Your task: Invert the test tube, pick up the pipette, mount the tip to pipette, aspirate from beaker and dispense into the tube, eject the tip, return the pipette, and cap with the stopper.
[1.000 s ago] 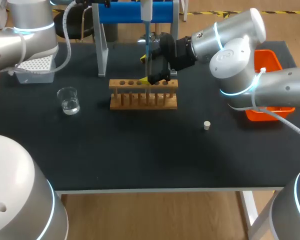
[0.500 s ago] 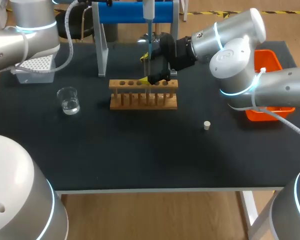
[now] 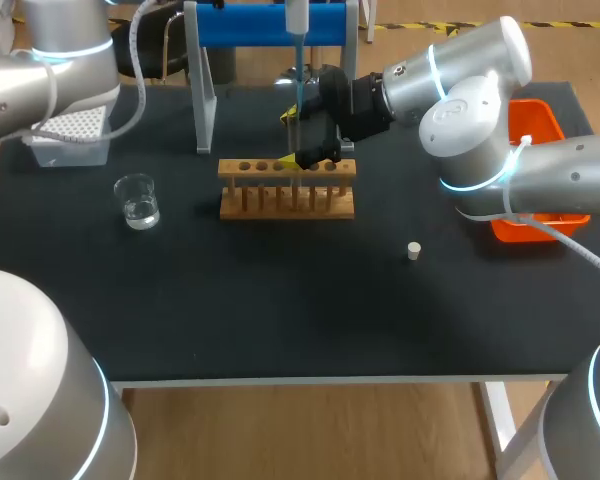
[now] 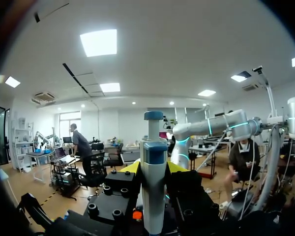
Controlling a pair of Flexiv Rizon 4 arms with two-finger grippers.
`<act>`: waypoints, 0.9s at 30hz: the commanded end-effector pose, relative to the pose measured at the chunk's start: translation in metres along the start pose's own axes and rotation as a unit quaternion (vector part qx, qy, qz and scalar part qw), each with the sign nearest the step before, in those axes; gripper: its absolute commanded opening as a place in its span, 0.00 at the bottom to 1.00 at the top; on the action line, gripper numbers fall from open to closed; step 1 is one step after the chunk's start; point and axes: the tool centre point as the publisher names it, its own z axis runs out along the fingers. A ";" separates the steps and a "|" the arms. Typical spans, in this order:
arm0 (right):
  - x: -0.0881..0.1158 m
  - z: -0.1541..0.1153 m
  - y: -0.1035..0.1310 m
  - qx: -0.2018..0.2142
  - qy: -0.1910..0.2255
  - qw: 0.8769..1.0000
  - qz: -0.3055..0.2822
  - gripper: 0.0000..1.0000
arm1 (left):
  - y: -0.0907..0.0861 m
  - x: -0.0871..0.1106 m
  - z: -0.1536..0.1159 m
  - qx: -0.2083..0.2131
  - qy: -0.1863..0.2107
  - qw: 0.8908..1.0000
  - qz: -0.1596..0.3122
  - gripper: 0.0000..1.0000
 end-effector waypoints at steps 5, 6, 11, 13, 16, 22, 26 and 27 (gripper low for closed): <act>0.001 -0.001 0.000 0.000 0.000 1.000 0.000 1.00 | -0.009 0.003 0.001 -0.006 0.002 1.000 0.003 0.00; 0.001 -0.001 0.000 0.000 0.000 1.000 0.000 1.00 | -0.010 0.004 0.001 -0.006 0.002 1.000 0.003 0.00; 0.001 -0.001 0.000 0.000 0.000 1.000 0.000 1.00 | -0.013 0.009 0.000 -0.010 -0.001 1.000 0.006 0.00; 0.001 -0.001 0.000 0.000 0.000 1.000 0.000 1.00 | -0.014 0.010 0.000 -0.010 -0.002 1.000 0.007 0.00; 0.001 -0.001 0.000 0.000 0.000 1.000 0.000 1.00 | -0.015 0.012 0.000 -0.012 -0.003 1.000 0.007 0.00; 0.001 -0.001 0.000 0.000 0.000 1.000 0.000 1.00 | -0.014 0.014 0.000 -0.011 -0.005 1.000 0.005 0.00; 0.001 -0.001 0.000 0.000 0.000 1.000 0.000 1.00 | -0.011 0.014 -0.001 -0.010 -0.005 1.000 0.003 0.00; 0.001 -0.001 0.000 0.000 0.000 1.000 0.000 1.00 | -0.011 0.014 -0.001 -0.009 -0.005 1.000 0.003 0.00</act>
